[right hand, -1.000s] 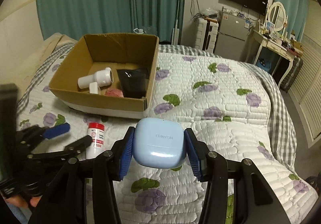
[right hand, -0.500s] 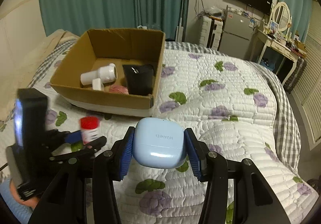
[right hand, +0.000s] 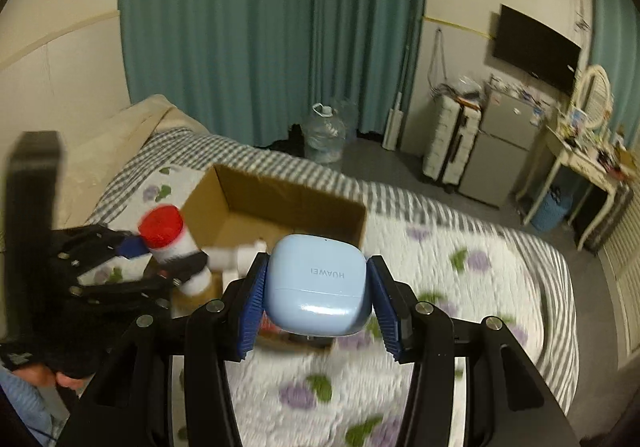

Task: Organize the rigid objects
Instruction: 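Release the red-capped tube into the box with the left gripper while the right gripper releases the earbud case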

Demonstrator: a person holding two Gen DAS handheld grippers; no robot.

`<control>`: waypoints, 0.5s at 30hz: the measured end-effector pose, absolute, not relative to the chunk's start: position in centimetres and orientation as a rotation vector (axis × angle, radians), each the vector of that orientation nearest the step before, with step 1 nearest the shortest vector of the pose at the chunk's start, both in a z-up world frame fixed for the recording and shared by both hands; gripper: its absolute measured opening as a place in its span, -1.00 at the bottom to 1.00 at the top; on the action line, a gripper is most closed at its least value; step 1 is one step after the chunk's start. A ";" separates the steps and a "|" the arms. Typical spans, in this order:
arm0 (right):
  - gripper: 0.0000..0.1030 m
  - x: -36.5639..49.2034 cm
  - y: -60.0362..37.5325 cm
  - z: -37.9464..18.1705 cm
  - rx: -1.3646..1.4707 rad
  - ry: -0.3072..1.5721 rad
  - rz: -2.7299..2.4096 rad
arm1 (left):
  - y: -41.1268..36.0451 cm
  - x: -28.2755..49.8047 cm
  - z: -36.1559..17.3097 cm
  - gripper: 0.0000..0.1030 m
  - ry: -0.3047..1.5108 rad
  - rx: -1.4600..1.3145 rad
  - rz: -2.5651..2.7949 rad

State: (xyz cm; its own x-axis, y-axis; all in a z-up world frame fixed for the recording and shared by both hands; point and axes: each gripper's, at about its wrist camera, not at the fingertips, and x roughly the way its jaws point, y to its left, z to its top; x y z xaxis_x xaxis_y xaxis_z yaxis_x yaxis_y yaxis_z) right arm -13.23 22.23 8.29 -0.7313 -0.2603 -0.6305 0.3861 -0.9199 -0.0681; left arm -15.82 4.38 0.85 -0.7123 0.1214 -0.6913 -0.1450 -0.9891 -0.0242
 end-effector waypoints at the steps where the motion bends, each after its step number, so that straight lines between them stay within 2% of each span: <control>1: -0.06 -14.3 21.8 8.4 0.906 0.297 -2.616 | 4.4 -17.0 0.1 -0.29 0.044 -1.152 2.768; 10: -0.06 -20.4 20.7 4.9 0.972 0.357 -2.565 | 5.9 -21.4 -6.6 -0.28 0.164 -1.315 2.674; 12: -0.06 -20.8 20.8 4.0 0.998 0.362 -2.553 | 6.1 -21.3 -6.9 -0.18 0.187 -1.299 2.685; 14: -0.06 -20.9 21.0 3.6 1.012 0.354 -2.552 | 5.9 -21.2 -6.6 0.19 0.187 -1.281 2.736; 15: -0.06 -21.0 21.1 3.5 1.014 0.351 -2.554 | 5.6 -21.1 -6.3 0.20 0.176 -1.266 2.764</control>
State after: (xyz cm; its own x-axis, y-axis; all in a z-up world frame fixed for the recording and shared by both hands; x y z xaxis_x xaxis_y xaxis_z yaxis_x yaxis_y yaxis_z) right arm -20.97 21.07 3.54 -0.6728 -0.2449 -0.6981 0.4244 -0.9007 -0.0930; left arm -21.07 5.55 -6.28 -0.6502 0.0395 -0.7587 -0.1357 -0.9886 0.0648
